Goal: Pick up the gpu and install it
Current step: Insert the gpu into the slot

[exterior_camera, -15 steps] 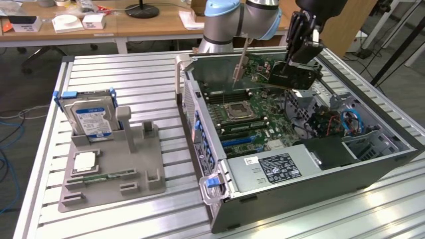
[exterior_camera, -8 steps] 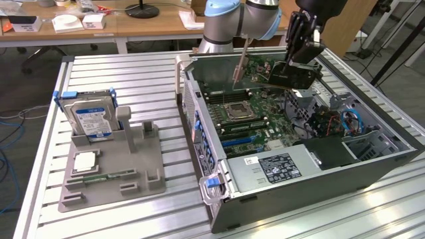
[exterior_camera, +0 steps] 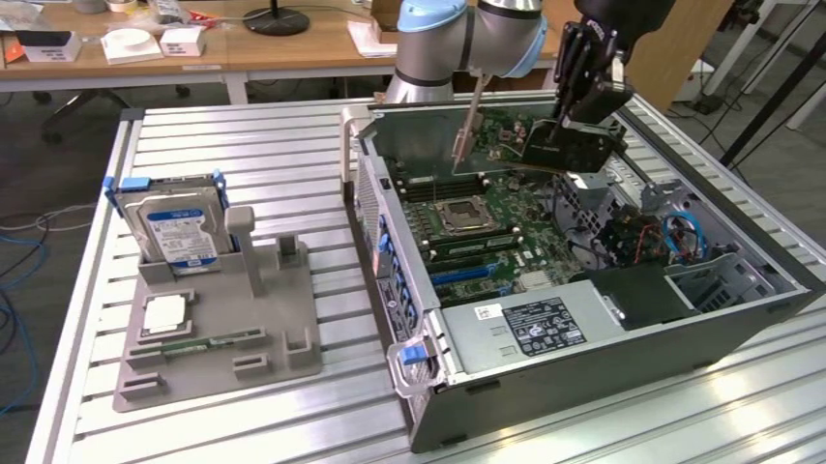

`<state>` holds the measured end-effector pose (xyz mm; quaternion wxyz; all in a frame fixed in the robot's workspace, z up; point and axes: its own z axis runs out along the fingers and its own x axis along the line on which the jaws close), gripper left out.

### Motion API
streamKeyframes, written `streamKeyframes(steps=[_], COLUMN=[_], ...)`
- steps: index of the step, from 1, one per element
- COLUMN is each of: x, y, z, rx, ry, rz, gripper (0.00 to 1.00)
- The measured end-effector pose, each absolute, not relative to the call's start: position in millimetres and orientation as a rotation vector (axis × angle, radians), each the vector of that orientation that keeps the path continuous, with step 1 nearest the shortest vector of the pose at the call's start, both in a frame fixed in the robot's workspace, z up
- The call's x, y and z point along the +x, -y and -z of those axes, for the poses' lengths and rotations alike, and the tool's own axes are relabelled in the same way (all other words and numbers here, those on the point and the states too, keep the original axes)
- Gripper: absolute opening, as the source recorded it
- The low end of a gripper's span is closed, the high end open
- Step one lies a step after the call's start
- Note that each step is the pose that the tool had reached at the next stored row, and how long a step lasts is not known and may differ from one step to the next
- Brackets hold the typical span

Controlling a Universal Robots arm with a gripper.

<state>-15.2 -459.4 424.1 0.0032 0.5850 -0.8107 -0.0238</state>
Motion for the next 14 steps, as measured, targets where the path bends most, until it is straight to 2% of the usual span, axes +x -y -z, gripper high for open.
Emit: streamKeyframes(steps=[14], x=[-15.2], y=[459.4], z=[-424.1], rx=[1.908], ry=[2.485], rz=[0.074], gripper=[0.26])
